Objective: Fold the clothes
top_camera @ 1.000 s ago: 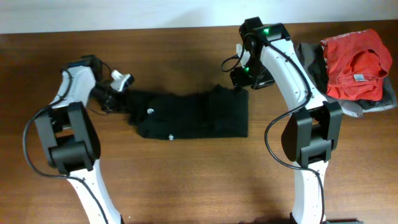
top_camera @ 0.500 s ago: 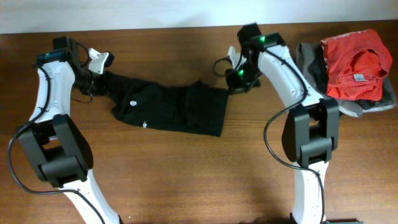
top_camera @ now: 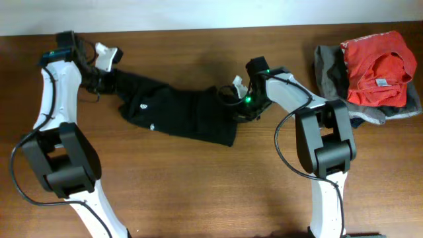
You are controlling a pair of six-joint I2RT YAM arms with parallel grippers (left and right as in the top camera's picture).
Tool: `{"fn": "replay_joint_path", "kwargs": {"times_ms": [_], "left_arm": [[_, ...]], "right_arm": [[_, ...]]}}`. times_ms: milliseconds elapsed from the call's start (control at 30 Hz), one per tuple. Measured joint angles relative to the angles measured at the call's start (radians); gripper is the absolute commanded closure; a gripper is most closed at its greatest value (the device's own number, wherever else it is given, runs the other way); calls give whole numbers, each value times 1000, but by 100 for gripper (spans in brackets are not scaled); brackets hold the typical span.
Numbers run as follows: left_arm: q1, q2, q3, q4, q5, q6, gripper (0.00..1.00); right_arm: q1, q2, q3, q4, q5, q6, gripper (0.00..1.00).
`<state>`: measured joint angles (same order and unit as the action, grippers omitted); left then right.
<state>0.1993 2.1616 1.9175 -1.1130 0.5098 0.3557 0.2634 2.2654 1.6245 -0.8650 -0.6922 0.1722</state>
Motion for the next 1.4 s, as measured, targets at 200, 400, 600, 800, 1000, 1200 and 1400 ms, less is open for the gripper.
{"fn": "replay_joint_path", "kwargs": {"times_ms": [200,400,600,800,1000,1200,1400], "left_arm": [[-92,0,88,3,0,0,99],[-216,0,111,-4,-2,0,99],[-354,0,111,-31,-13,11,99],[-482,0,111,-32,-29,13,100],[-578,0,111,-62,-109,19,99],[-612,0,108,-57,-156,19,100],[-611,0,75,-28,-163,19,91]], "right_arm": [[-1,-18,-54,39,-39,51,96],[-1,-18,-59,40,-48,63,96],[-1,-18,-60,40,-48,64,96],[-1,-18,-60,40,-50,65,96],[-20,-18,-59,38,-70,64,96],[-123,-60,5,-12,-73,76,71],[-294,-215,135,-33,-74,74,55]]}}
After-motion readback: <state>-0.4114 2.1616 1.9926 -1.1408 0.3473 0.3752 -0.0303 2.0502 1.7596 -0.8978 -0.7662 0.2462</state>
